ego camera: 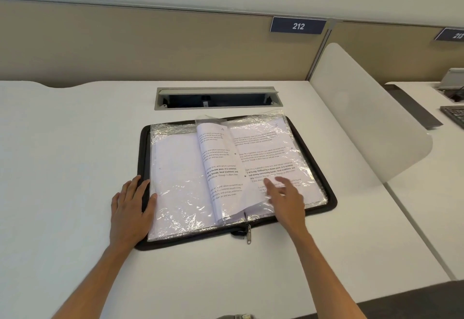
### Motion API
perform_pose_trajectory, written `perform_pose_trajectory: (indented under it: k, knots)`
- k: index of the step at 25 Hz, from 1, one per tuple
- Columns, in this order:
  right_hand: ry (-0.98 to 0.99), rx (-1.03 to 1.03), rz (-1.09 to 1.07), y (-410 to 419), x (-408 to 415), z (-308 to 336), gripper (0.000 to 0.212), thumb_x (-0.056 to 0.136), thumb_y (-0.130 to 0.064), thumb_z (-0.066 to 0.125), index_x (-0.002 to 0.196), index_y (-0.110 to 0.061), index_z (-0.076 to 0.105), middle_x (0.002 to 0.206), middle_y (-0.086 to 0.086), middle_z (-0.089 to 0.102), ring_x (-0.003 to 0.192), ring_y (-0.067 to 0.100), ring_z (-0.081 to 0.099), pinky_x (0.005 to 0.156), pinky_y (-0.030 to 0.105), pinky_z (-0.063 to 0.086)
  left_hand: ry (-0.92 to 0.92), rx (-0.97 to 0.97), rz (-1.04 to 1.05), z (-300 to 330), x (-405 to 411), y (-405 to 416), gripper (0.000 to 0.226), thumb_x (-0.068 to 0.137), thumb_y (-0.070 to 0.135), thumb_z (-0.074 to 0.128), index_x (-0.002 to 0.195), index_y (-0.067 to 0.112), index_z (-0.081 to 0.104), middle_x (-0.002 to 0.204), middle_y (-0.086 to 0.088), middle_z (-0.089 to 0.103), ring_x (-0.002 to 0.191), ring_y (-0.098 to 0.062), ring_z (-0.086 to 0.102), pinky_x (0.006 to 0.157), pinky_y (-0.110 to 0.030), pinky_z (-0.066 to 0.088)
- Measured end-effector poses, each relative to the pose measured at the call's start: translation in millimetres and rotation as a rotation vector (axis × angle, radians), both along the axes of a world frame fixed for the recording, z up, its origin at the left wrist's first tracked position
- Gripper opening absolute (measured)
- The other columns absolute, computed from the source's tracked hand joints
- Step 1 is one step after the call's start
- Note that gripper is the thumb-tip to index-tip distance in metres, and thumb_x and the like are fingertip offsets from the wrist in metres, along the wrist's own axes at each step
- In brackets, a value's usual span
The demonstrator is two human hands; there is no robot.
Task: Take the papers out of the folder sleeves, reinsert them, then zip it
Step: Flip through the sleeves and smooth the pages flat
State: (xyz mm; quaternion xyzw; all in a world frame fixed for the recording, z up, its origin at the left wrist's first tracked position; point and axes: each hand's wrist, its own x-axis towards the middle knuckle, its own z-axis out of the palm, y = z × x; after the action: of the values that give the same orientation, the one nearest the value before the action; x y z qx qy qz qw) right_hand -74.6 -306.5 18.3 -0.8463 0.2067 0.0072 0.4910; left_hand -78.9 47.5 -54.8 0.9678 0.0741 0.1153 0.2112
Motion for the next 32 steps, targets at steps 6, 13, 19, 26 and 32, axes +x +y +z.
perform_pose_trajectory:
  k: [6, 13, 19, 26, 32]
  knots:
    - [0.039, 0.027, 0.166, 32.0, 2.1, -5.4, 0.043, 0.083, -0.038, 0.072, 0.121, -0.034, 0.054, 0.106, -0.006, 0.067, 0.097, 0.016, 0.066, 0.084, 0.040, 0.056, 0.016, 0.003, 0.006, -0.1, -0.8, 0.3, 0.057, 0.092, 0.050, 0.031, 0.138, 0.020, 0.048, 0.153, 0.002, 0.036, 0.142, -0.019, 0.026, 0.115, -0.042, 0.019]
    - [-0.072, -0.087, -0.291, -39.7, 10.5, -1.3, 0.049, 0.085, -0.019, 0.068, 0.132, -0.023, 0.054, 0.127, 0.009, 0.060, 0.117, 0.027, 0.055, 0.096, 0.041, 0.046, 0.006, 0.010, 0.005, -1.1, -0.3, 1.0, 0.058, 0.092, 0.050, 0.031, 0.137, 0.020, 0.049, 0.152, 0.000, 0.038, 0.141, -0.021, 0.028, 0.114, -0.045, 0.021]
    - [-0.208, -0.794, -0.034, -32.1, 4.8, -19.8, 0.063, 0.096, -0.049, 0.050, 0.147, -0.014, 0.039, 0.155, 0.009, 0.034, 0.143, 0.026, 0.029, 0.114, 0.050, 0.020, 0.010, 0.018, 0.008, -0.8, -0.4, 0.6, 0.060, 0.091, 0.052, 0.029, 0.137, 0.019, 0.049, 0.152, 0.000, 0.038, 0.142, -0.022, 0.028, 0.114, -0.045, 0.021]
    - [0.096, -0.731, 0.094, -38.7, -1.3, -54.8, 0.086, 0.088, -0.078, 0.023, 0.157, -0.028, 0.010, 0.165, -0.004, 0.002, 0.151, 0.015, -0.002, 0.121, 0.047, -0.002, 0.014, 0.009, 0.004, -0.6, -0.7, 1.2, 0.059, 0.091, 0.051, 0.030, 0.138, 0.020, 0.049, 0.152, 0.000, 0.037, 0.142, -0.021, 0.028, 0.115, -0.045, 0.021]
    - [-0.224, -0.669, 0.190, 18.1, -3.8, -38.0, 0.078, 0.094, -0.067, 0.021, 0.152, -0.016, 0.030, 0.161, -0.001, 0.023, 0.150, 0.014, 0.011, 0.122, 0.046, 0.001, -0.003, 0.022, -0.002, -1.0, 0.0, 2.1, 0.059, 0.091, 0.051, 0.030, 0.136, 0.018, 0.050, 0.151, -0.002, 0.039, 0.140, -0.024, 0.032, 0.113, -0.047, 0.025]
